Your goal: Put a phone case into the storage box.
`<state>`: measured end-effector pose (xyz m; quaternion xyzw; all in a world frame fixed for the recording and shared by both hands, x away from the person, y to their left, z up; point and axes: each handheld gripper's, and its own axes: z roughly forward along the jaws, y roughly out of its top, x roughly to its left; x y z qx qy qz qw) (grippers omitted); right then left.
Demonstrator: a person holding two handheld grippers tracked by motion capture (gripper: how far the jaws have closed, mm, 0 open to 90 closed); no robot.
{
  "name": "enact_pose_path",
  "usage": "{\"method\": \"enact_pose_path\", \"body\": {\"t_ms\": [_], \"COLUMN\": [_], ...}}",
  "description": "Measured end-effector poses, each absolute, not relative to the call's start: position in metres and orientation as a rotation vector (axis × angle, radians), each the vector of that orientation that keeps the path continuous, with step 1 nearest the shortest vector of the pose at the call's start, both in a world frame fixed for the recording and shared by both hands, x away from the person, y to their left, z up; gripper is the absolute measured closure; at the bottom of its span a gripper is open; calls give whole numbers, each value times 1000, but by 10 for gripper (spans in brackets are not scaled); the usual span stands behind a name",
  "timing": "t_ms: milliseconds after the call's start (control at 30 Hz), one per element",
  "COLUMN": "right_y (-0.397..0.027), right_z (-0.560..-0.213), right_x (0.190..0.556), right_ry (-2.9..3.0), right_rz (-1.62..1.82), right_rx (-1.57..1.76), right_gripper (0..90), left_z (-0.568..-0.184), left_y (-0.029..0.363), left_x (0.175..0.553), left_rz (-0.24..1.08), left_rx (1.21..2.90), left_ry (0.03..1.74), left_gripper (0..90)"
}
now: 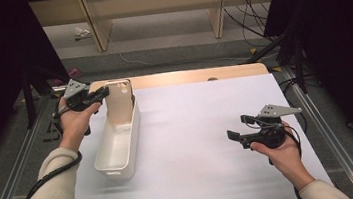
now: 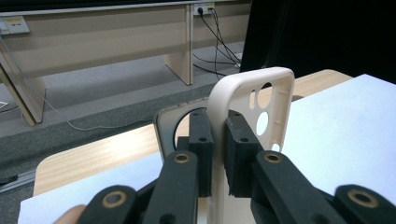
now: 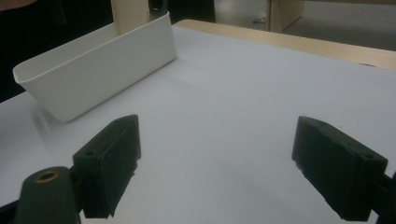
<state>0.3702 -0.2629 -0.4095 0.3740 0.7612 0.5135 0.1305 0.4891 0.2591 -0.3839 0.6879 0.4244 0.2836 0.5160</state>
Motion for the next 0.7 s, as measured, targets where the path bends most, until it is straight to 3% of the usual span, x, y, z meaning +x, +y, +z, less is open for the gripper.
{"method": "enact_pose_path", "body": {"t_ms": [700], "right_y": [-263], "right_z": [-410], "right_x": [370], "right_ry": [2210], "right_rz": [1493], "right_rx": [1095], "right_gripper": [162], "left_z": [-398], "left_y": [258], "left_x": [498], "left_rz": [677], "left_rx": [1676], "left_ry": [1054], "left_gripper": [821]}}
